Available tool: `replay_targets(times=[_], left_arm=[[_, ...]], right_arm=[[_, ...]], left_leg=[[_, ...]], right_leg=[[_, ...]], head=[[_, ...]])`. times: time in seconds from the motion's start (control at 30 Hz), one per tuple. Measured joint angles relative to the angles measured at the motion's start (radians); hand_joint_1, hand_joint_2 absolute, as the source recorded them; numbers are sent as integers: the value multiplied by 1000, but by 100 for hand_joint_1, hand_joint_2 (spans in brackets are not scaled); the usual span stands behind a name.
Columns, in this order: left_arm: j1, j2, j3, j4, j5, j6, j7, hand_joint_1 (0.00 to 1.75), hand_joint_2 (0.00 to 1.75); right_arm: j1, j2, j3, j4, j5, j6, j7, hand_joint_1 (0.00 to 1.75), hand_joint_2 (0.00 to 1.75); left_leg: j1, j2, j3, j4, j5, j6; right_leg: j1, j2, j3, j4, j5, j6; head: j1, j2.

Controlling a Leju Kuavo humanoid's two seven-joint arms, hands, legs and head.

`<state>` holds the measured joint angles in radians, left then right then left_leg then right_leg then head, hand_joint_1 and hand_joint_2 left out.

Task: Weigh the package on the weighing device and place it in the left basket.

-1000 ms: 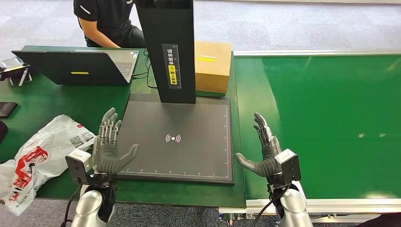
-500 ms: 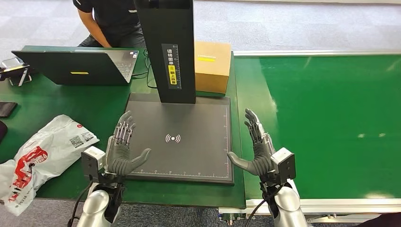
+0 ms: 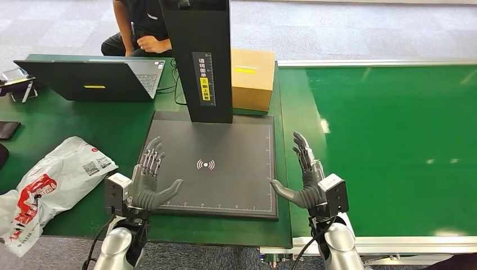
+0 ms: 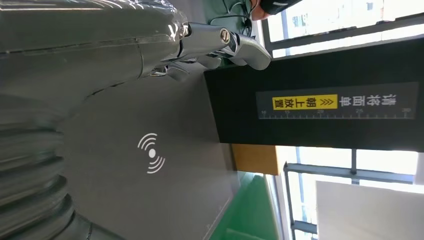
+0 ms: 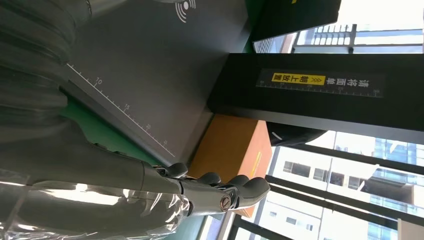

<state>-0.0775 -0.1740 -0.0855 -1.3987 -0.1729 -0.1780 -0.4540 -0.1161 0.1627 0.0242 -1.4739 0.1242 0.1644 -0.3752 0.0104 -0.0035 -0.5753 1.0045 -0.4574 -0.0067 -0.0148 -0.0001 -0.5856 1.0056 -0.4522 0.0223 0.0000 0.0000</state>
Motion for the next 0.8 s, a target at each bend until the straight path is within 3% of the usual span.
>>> replay_targets(times=[0.8], left_arm=[[-1,-6,24,32,17,-2,3,0,175]], right_arm=[[-14,2,-2,55,4,11,9,0,175]], left_leg=[[0,0,0,0,0,0]], right_leg=[[0,0,0,0,0,0]], head=[[0,0]])
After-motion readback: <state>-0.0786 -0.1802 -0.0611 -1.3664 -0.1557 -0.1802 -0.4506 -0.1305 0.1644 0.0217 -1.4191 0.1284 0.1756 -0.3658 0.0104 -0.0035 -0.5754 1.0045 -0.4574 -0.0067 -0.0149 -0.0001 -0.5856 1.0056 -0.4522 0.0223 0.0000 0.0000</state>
